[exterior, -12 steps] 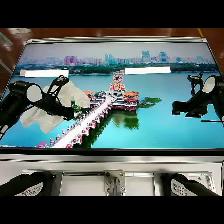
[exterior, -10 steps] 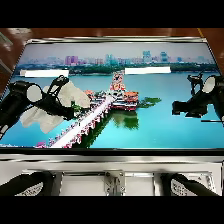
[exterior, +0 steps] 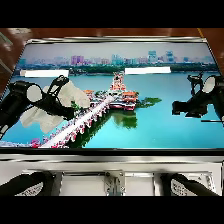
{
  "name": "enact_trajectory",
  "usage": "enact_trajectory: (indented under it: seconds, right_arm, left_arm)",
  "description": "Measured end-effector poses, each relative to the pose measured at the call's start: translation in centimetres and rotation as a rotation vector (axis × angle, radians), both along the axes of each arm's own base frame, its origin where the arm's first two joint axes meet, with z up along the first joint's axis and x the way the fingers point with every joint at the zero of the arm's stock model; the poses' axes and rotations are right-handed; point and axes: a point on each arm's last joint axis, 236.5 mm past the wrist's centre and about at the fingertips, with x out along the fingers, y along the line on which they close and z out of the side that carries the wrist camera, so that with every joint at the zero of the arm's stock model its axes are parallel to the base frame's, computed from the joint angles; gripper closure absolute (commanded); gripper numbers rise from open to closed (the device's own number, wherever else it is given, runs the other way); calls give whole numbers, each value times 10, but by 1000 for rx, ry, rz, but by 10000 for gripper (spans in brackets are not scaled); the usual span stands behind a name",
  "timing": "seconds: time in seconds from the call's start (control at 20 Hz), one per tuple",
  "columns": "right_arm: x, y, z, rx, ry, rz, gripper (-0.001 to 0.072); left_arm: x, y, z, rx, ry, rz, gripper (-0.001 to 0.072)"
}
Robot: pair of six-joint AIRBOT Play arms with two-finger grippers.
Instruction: Fold the shirts.
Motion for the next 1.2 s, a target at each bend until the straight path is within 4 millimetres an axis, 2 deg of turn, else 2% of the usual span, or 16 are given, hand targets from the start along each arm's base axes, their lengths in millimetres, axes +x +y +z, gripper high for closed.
enact_trajectory:
  seconds: [0.3, 0.8, 0.85, 0.95, 1.2]
  right_arm:
    - [21, -2, 2, -7, -87, -3, 33]
    - [37, -4, 6, -15, -160, -3, 33]
    - [40, -4, 7, -16, -171, -3, 33]
    - [46, -4, 8, -19, -196, -3, 33]
    - [58, -4, 12, -18, -251, 3, 33]
  left_arm:
    - [3, -1, -1, -4, -9, 2, 114]
    - [9, -2, -11, -2, 4, 9, 113]
    - [11, -1, -13, 1, -1, 15, 86]
    - [26, 8, -15, 23, -42, 45, 43]
    - [104, 79, -16, 81, -153, 265, 42]
